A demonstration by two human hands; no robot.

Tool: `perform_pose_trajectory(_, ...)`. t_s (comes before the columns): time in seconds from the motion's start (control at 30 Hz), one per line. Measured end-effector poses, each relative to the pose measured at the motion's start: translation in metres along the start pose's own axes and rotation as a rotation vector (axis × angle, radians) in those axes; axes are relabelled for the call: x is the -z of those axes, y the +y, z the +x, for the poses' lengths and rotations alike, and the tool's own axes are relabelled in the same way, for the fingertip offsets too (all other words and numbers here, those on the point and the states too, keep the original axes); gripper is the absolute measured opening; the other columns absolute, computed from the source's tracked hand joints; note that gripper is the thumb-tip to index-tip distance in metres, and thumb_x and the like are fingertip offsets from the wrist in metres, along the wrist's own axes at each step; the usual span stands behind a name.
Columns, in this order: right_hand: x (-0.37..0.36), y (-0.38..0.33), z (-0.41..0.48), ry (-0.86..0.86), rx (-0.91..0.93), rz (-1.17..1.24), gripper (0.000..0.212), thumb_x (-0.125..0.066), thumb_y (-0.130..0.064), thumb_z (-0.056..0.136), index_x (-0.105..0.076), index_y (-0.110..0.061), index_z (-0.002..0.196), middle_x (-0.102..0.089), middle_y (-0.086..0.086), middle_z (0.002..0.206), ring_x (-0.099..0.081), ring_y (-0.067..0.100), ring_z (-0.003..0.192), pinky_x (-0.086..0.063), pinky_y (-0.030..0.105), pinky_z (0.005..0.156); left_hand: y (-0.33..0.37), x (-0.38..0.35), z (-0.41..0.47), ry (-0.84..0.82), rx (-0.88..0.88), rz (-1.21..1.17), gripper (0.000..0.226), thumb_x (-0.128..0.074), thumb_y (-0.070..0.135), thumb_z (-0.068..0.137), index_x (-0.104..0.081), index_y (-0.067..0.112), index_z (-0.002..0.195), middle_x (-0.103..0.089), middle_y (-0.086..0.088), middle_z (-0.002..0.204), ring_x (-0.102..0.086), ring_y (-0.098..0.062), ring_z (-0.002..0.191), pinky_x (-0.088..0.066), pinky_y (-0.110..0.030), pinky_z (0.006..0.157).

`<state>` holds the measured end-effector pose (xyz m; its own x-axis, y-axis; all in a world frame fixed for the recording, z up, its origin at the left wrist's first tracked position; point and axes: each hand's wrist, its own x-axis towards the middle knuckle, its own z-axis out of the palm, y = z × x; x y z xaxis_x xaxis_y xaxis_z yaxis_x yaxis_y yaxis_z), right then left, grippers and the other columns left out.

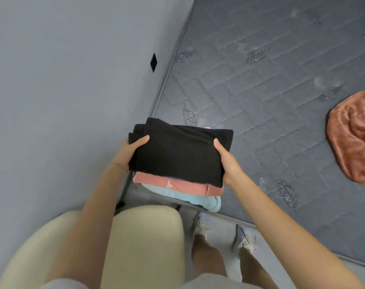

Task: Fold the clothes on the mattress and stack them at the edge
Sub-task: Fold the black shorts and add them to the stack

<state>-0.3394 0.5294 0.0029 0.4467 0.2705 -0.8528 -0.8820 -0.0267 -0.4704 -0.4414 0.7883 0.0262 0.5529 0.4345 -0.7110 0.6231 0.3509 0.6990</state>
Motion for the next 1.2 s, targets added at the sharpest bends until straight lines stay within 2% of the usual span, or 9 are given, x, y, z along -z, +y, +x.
perform_pose_trajectory(0.13, 0.001, 0.011, 0.019, 0.095, 0.058, -0.071, 0.052, -0.065, -0.05, 0.086, -0.06, -0.016, 0.125, -0.07, 0.0, 0.108, -0.067, 0.012, 0.089, -0.051, 0.023, 0.065, -0.023, 0.002, 0.036, 0.032, -0.082, 0.136, 0.036, -0.077, 0.037, 0.078, -0.059, 0.025, 0.106, -0.068, 0.008, 0.1, -0.065, -0.011, 0.091, -0.054, -0.026, 0.072)
perform_pose_trajectory(0.3, 0.003, 0.03, 0.039, 0.136, 0.174, -0.313, 0.055, -0.062, -0.046, 0.089, -0.051, -0.019, 0.135, -0.058, 0.002, 0.132, -0.057, 0.016, 0.109, -0.046, 0.03, 0.093, -0.054, 0.007, 0.05, 0.046, -0.094, 0.194, 0.039, -0.073, 0.033, 0.082, -0.056, 0.022, 0.115, -0.064, 0.008, 0.103, -0.061, -0.004, 0.092, -0.047, -0.015, 0.067)
perform_pose_trajectory(0.43, 0.007, 0.032, 0.039, 0.123, 0.13, -0.321, 0.058, -0.064, -0.051, 0.085, -0.052, -0.02, 0.133, -0.06, 0.0, 0.127, -0.059, 0.012, 0.1, -0.045, 0.026, 0.085, -0.054, 0.01, 0.053, 0.041, -0.064, 0.224, 0.047, -0.073, 0.037, 0.082, -0.054, 0.019, 0.121, -0.062, 0.003, 0.111, -0.06, -0.011, 0.094, -0.049, -0.023, 0.074)
perform_pose_trajectory(0.6, 0.013, 0.027, 0.028, 0.103, 0.052, -0.266, 0.059, -0.061, -0.056, 0.085, -0.049, -0.021, 0.131, -0.061, -0.012, 0.102, -0.058, 0.002, 0.086, -0.043, 0.02, 0.062, -0.046, 0.014, 0.052, 0.034, -0.017, 0.252, 0.059, -0.073, 0.038, 0.081, -0.047, 0.016, 0.129, -0.057, -0.002, 0.123, -0.057, -0.023, 0.108, -0.05, -0.042, 0.095)
perform_pose_trajectory(0.8, 0.013, 0.033, 0.024, 0.133, 0.058, -0.298, 0.067, -0.063, -0.055, 0.083, -0.047, -0.015, 0.134, -0.058, -0.001, 0.126, -0.057, 0.012, 0.098, -0.04, 0.029, 0.081, -0.043, 0.008, 0.047, -0.03, -0.029, 0.257, 0.069, -0.075, 0.036, 0.08, -0.043, 0.013, 0.137, -0.055, -0.006, 0.132, -0.056, -0.024, 0.116, -0.048, -0.041, 0.098)
perform_pose_trajectory(0.93, 0.014, 0.039, 0.021, 0.173, 0.078, -0.281, 0.078, -0.066, -0.053, 0.082, -0.038, -0.012, 0.141, -0.054, -0.002, 0.126, -0.055, 0.006, 0.095, -0.039, 0.03, 0.085, -0.044, 0.005, 0.041, 0.16, -0.071, 0.205, 0.07, -0.074, 0.038, 0.081, -0.039, 0.015, 0.137, -0.044, -0.007, 0.141, -0.05, -0.026, 0.123, -0.048, -0.04, 0.097)
perform_pose_trajectory(1.07, 0.022, 0.039, 0.01, 0.22, 0.175, -0.344, 0.086, -0.062, -0.055, 0.085, -0.023, -0.017, 0.151, -0.043, 0.001, 0.138, -0.044, 0.015, 0.119, -0.033, 0.032, 0.101, -0.037, 0.001, 0.028, 0.333, -0.257, 0.533, 0.075, -0.068, 0.049, 0.082, -0.036, 0.017, 0.142, -0.036, -0.009, 0.147, -0.037, -0.028, 0.135, -0.033, -0.044, 0.109)
perform_pose_trajectory(1.13, 0.029, 0.032, 0.004, 0.314, 0.229, -0.569, 0.082, -0.053, -0.063, 0.086, -0.024, -0.022, 0.151, -0.034, 0.006, 0.151, -0.033, 0.024, 0.138, -0.027, 0.044, 0.113, -0.032, -0.013, 0.015, 0.426, -0.446, 0.858, 0.073, -0.065, 0.054, 0.082, -0.04, 0.017, 0.14, -0.036, -0.013, 0.148, -0.032, -0.031, 0.138, -0.025, -0.051, 0.114)
perform_pose_trajectory(1.2, 0.044, 0.026, -0.006, 0.445, 0.253, -0.888, 0.077, -0.038, -0.071, 0.088, -0.022, -0.029, 0.151, -0.027, 0.006, 0.156, -0.023, 0.03, 0.143, -0.019, 0.052, 0.115, -0.028, -0.044, -0.001, 0.431, -0.659, 1.075, 0.068, -0.063, 0.053, 0.084, -0.044, 0.018, 0.139, -0.031, -0.016, 0.151, -0.025, -0.035, 0.141, -0.016, -0.054, 0.115)
